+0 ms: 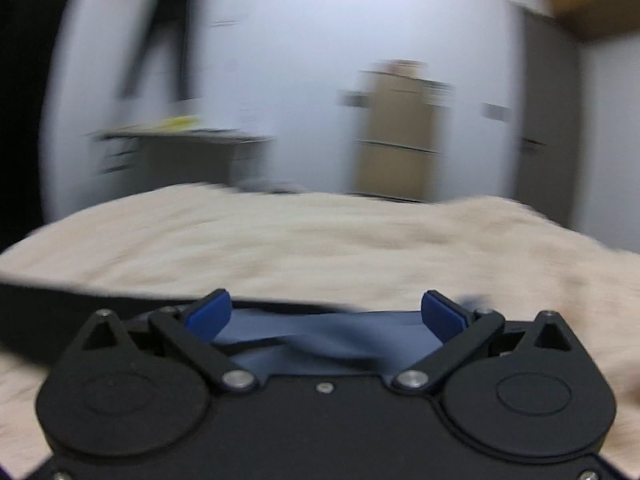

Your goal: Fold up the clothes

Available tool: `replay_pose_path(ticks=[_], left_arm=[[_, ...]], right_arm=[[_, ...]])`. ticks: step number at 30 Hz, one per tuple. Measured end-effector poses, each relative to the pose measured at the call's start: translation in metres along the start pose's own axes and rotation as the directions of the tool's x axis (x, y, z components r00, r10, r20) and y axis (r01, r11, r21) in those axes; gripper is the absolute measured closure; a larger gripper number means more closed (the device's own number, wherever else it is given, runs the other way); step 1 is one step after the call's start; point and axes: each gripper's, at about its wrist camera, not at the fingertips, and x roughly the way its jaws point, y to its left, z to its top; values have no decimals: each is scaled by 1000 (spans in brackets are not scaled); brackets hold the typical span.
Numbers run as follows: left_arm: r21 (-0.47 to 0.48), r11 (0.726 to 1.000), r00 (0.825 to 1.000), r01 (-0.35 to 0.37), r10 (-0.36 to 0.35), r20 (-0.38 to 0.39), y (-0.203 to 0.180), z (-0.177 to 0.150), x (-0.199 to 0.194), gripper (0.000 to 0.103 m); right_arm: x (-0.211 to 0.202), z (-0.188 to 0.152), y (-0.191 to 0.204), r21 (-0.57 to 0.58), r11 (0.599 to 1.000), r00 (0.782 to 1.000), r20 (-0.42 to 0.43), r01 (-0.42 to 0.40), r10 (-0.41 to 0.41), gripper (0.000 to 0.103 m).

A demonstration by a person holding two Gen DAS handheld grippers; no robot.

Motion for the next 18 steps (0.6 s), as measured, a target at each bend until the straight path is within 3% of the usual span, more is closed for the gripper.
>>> replay_pose_path(ticks=[3, 6, 8, 9, 11, 13, 16, 18], left_arm=[[-33, 999, 1000, 16, -15, 23, 4, -1, -2, 23], [-91, 996, 1000, 6, -4, 19, 25, 8, 7, 23], [-109, 994, 1000, 8, -6, 25, 35, 20, 14, 23], [-111, 994, 1000, 2, 1, 26, 36, 23, 13, 23], [-104, 995, 1000, -1, 3, 21, 43, 25, 22, 22], [-99, 995, 1000, -10, 12, 16, 42, 26, 20, 22], [-97, 995, 1000, -21, 22, 8, 47, 28, 26, 22], [-99, 995, 1000, -23, 23, 0, 49, 27, 29, 22]], right_arm=[[32, 8, -70, 122, 989, 993, -92, 78, -67, 9], [62, 14, -103, 125, 992, 983, -177, -27, 50, 21], [88, 17, -107, 75, 993, 956, -272, -94, 111, 25], [98, 19, -108, 68, 990, 938, -318, -123, 139, 33], [129, 16, -105, 60, 985, 860, -481, -162, 171, 49], [138, 16, -101, 71, 974, 813, -539, -215, 219, 101], [138, 35, -99, 63, 953, 798, -531, -297, 284, 101], [146, 66, -104, 17, 947, 815, -505, -321, 286, 101]])
